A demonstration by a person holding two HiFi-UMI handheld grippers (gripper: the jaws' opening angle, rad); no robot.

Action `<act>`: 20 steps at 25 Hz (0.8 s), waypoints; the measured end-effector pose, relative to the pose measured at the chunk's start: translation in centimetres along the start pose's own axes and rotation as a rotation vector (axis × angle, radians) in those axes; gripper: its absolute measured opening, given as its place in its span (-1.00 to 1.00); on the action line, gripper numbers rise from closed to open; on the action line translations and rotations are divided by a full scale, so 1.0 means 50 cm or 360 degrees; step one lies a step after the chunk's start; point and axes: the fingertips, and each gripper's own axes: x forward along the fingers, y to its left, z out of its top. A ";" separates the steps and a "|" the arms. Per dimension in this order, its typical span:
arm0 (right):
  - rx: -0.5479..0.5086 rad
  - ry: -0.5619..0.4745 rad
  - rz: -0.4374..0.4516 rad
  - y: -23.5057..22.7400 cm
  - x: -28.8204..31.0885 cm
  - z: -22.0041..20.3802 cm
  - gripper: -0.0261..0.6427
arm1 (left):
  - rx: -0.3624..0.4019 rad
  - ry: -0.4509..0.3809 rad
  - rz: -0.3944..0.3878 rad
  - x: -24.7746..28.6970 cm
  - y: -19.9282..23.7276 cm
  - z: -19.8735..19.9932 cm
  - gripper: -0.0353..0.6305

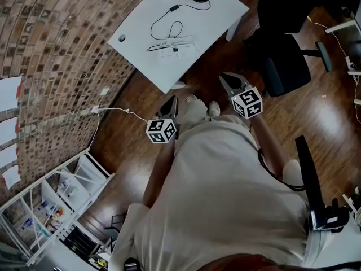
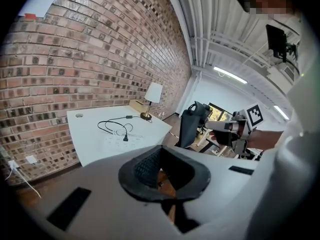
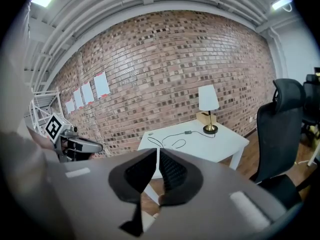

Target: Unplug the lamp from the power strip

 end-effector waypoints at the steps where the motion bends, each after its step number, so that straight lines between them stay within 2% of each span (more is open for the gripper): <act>1: -0.0002 0.0001 -0.0001 -0.003 0.008 0.001 -0.88 | 0.0000 0.0001 0.0003 0.003 0.005 0.002 -0.88; 9: -0.0042 0.0068 0.0017 0.009 0.083 0.003 -0.88 | -0.0006 0.0042 0.0001 0.014 0.064 0.006 -0.88; 20: -0.0158 0.0118 -0.0014 0.015 0.213 0.091 -0.88 | 0.0026 0.0028 -0.0074 0.086 0.181 0.117 -0.88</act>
